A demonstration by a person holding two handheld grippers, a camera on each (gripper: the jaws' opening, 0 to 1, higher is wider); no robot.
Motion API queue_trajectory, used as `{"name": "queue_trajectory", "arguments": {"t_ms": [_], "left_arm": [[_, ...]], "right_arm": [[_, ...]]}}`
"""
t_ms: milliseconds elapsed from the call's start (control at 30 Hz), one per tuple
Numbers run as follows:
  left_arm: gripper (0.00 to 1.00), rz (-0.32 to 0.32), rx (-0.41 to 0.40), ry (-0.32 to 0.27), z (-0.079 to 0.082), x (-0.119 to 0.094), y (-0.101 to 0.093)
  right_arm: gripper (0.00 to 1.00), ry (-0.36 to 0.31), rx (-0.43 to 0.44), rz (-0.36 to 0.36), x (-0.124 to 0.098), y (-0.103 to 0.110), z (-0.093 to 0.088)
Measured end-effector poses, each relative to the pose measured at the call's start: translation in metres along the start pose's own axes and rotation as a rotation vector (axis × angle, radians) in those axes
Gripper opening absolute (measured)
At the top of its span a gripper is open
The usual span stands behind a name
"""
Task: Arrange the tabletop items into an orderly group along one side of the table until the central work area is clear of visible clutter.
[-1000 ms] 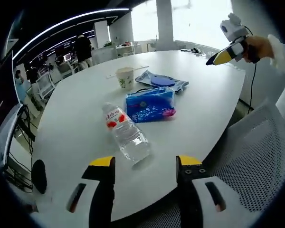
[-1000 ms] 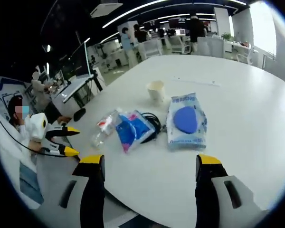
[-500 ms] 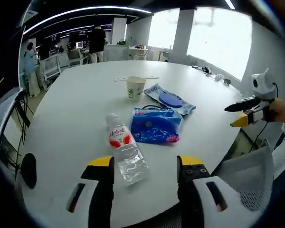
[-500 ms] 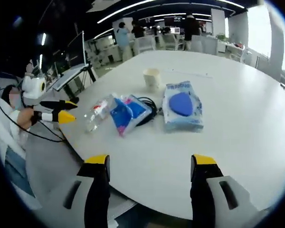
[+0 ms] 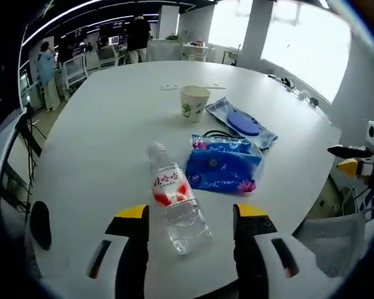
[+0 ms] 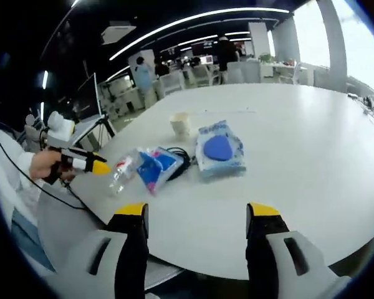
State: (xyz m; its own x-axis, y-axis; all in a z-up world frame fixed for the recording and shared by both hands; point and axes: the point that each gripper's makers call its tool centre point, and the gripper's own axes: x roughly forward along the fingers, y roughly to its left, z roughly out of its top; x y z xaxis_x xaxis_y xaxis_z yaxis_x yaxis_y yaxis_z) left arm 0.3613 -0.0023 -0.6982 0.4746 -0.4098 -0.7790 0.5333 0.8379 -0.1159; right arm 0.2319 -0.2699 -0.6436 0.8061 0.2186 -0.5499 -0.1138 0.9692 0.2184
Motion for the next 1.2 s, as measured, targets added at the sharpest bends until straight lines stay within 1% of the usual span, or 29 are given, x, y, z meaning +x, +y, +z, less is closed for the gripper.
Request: {"name": "queue_trajectory", "arguments": {"t_ms": [67, 100, 267, 367, 433, 500, 633, 733, 800, 867, 967, 1033, 1067, 1133, 1167, 1200], "left_arm": [[0.47, 0.020, 0.009, 0.037, -0.003, 0.006, 0.004], [0.47, 0.016, 0.007, 0.031, -0.001, 0.010, 0.004], [0.51, -0.001, -0.053, 0.041, 0.005, 0.020, 0.003], [0.54, 0.002, -0.078, 0.055, 0.007, 0.027, 0.006], [0.54, 0.000, -0.078, 0.071, 0.006, 0.034, 0.008], [0.54, 0.009, -0.070, 0.112, 0.000, 0.040, 0.009], [0.58, -0.002, -0.111, 0.116, 0.001, 0.049, 0.006], [0.57, 0.003, -0.125, 0.130, -0.001, 0.054, 0.005], [0.58, -0.002, -0.124, 0.130, -0.001, 0.056, 0.003], [0.57, -0.003, -0.113, 0.146, -0.004, 0.059, 0.002], [0.60, -0.005, -0.126, 0.142, -0.004, 0.060, 0.002], [0.62, -0.015, -0.157, 0.127, -0.002, 0.064, 0.003], [0.62, -0.013, -0.155, 0.131, -0.004, 0.067, 0.004], [0.61, -0.001, -0.151, 0.160, -0.012, 0.071, 0.007], [0.60, -0.002, -0.157, 0.165, -0.014, 0.072, 0.007], [0.58, 0.016, -0.130, 0.107, -0.003, 0.074, 0.011]], "right_arm": [[0.58, -0.024, 0.013, -0.002, -0.003, 0.002, 0.000], [0.58, -0.031, 0.019, -0.004, -0.004, 0.004, 0.000], [0.51, -0.058, 0.047, -0.019, -0.007, 0.009, -0.004], [0.51, -0.081, 0.083, -0.011, -0.006, 0.013, -0.004], [0.51, -0.102, 0.109, -0.002, -0.005, 0.015, -0.002], [0.51, -0.103, 0.130, -0.001, -0.004, 0.016, -0.003], [0.50, -0.115, 0.143, -0.003, -0.002, 0.016, 0.000], [0.49, -0.139, 0.170, 0.009, -0.001, 0.019, 0.005], [0.48, -0.138, 0.182, 0.016, 0.001, 0.021, 0.004], [0.47, -0.132, 0.183, 0.014, 0.002, 0.023, 0.002], [0.46, -0.134, 0.191, 0.009, 0.001, 0.025, 0.001], [0.46, -0.140, 0.211, 0.007, -0.001, 0.025, 0.000], [0.44, -0.143, 0.233, -0.008, -0.002, 0.023, -0.001], [0.42, -0.133, 0.248, -0.009, -0.003, 0.023, -0.005], [0.42, -0.134, 0.254, -0.011, -0.004, 0.022, -0.006], [0.43, -0.144, 0.262, -0.015, -0.007, 0.021, -0.006]]}}
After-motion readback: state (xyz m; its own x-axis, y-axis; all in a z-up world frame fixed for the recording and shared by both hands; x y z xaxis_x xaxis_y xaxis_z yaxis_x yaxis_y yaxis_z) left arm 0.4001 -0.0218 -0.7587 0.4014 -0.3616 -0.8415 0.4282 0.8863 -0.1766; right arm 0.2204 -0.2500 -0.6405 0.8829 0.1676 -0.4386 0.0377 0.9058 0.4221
